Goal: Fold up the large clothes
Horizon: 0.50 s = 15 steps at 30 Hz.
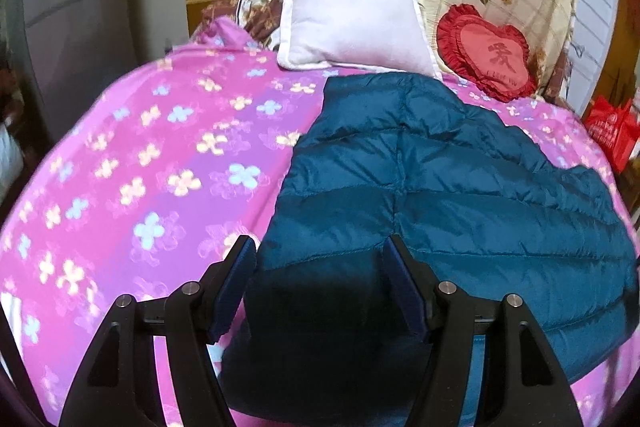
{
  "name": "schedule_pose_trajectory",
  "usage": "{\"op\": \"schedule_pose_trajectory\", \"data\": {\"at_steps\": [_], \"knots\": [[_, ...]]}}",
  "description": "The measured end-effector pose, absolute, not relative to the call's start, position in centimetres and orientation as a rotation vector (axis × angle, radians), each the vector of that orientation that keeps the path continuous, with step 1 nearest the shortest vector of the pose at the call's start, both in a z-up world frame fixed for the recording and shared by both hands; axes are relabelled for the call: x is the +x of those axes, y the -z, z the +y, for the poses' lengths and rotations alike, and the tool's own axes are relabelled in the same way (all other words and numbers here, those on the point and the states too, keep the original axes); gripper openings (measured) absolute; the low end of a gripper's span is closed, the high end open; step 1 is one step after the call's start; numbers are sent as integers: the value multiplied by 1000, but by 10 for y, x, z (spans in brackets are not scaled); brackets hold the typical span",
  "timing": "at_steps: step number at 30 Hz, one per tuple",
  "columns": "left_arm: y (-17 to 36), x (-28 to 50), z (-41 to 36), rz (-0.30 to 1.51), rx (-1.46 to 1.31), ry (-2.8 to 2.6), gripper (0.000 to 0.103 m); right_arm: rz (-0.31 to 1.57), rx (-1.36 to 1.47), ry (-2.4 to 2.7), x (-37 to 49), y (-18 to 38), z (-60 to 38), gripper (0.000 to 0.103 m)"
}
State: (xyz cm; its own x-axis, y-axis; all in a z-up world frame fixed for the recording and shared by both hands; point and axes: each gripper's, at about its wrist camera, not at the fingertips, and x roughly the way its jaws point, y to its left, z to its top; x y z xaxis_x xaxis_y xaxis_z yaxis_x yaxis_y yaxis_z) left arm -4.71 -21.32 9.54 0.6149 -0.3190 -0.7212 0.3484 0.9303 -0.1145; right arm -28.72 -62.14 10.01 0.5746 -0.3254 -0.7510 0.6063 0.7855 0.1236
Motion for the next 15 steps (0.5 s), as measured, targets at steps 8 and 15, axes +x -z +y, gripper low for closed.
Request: {"op": "schedule_pose_trajectory", "data": {"at_steps": [8,15], "knots": [[-75,-22,-198,931,-111,448,48,803,505,596,-299,-80,-654,103],[-54,-2,-195,1040,-242,520,57,829,628,544,-297,-57,-683,103]]}}
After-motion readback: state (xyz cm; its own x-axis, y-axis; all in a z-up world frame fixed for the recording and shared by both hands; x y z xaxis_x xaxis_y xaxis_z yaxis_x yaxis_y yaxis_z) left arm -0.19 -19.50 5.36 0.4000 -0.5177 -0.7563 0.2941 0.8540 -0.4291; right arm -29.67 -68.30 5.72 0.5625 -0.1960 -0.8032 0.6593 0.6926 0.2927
